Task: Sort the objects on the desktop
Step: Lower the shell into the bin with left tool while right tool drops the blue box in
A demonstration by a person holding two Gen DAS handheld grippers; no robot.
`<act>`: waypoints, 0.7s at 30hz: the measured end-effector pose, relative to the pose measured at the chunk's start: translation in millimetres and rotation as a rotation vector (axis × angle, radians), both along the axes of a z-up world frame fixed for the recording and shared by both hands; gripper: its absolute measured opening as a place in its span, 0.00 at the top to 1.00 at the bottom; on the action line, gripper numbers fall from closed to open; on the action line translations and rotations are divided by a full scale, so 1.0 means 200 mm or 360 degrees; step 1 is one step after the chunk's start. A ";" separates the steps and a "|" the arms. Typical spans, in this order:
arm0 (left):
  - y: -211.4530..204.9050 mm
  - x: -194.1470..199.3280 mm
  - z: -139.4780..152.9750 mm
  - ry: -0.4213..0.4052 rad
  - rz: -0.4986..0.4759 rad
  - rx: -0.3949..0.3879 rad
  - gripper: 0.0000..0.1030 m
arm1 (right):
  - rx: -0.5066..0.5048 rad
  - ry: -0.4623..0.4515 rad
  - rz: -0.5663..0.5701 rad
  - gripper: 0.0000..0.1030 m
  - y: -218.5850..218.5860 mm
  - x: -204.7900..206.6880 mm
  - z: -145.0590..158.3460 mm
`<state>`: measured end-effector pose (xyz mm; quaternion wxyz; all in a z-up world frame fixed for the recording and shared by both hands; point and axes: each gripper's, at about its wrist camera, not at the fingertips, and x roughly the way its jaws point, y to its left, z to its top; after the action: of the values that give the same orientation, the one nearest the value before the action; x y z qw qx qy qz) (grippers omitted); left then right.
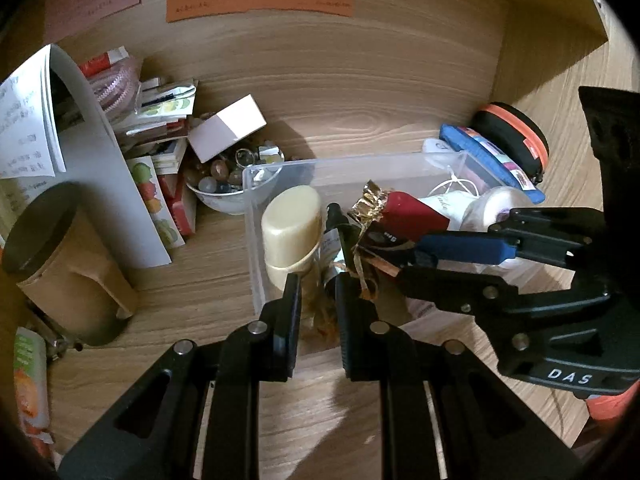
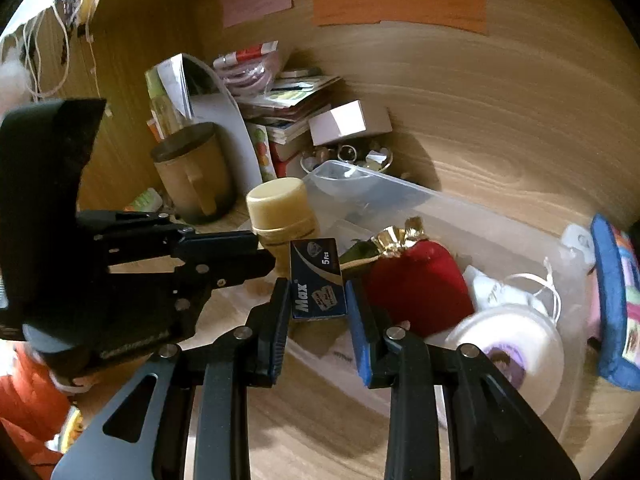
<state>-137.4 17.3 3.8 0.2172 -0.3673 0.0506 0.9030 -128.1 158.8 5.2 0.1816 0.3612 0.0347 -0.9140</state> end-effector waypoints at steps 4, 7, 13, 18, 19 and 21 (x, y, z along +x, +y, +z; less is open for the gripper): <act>-0.02 -0.02 -0.01 -0.0016 -0.0013 0.0041 0.84 | 0.0039 0.0008 -0.0015 0.75 0.00 -0.01 -0.02; -0.02 -0.01 -0.01 -0.0008 -0.0021 0.0035 0.84 | 0.0050 0.0005 -0.0023 0.75 0.01 -0.02 -0.03; -0.01 0.00 -0.01 -0.0009 -0.0036 0.0035 0.84 | 0.0061 0.0007 -0.0039 0.75 0.01 -0.02 -0.02; 0.01 0.04 0.02 0.0046 -0.0024 -0.0020 0.75 | 0.0103 0.0032 -0.0083 0.74 0.01 0.00 0.01; 0.01 0.05 0.03 0.0059 -0.0026 -0.0020 0.73 | 0.0109 0.0042 -0.0095 0.72 0.02 0.01 0.02; 0.01 0.08 0.06 0.0101 -0.0008 -0.0034 0.64 | 0.0115 0.0068 -0.0121 0.66 0.03 0.04 0.05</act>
<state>-120.5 20.2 15.8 0.2137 -0.3407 0.0679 0.9130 -121.1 164.5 14.4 0.1327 0.3490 0.0579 -0.9259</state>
